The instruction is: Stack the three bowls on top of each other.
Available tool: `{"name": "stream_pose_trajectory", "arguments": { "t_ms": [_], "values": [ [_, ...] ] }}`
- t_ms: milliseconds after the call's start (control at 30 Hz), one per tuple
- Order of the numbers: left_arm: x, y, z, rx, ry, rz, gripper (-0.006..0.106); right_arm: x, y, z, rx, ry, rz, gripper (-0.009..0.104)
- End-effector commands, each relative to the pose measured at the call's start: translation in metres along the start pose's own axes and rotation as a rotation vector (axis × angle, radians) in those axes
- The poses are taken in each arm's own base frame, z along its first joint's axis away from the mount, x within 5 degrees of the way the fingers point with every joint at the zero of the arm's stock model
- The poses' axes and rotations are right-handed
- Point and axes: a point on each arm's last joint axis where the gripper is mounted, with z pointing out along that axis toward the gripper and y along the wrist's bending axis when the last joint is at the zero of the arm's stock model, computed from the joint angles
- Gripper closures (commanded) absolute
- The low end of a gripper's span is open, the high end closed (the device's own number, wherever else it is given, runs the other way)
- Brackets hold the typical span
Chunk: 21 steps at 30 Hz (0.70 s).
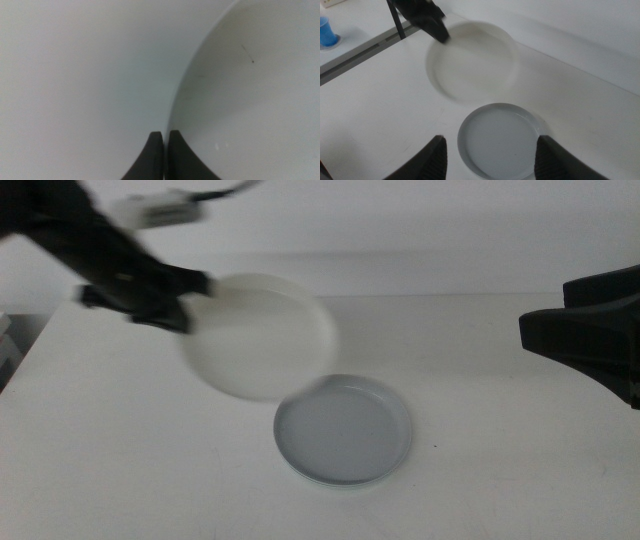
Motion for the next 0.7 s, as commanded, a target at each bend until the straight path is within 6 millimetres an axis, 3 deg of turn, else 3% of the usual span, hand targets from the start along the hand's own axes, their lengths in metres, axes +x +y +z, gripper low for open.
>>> {"name": "stream_pose_trajectory", "arguments": {
  "t_ms": [0,100,233,533,667],
  "values": [
    [0.004,-0.042,-0.016,0.069,-0.090,0.036,0.100,-0.012,0.000,-0.007,0.018,-0.087,-0.006,0.050],
    [0.015,-0.072,0.002,0.102,-0.084,0.060,0.100,-0.012,0.000,-0.007,0.018,-0.087,-0.006,0.050],
    [0.024,-0.092,0.030,0.102,-0.053,0.076,0.100,-0.012,0.000,-0.007,0.018,-0.087,-0.006,0.050],
    [0.031,-0.093,0.079,0.085,0.030,0.052,0.100,-0.012,0.000,-0.007,0.018,-0.087,-0.006,0.050],
    [0.032,-0.092,0.083,0.081,0.039,0.055,0.092,-0.012,0.000,-0.007,0.018,-0.087,-0.006,0.050]
  ]
}}
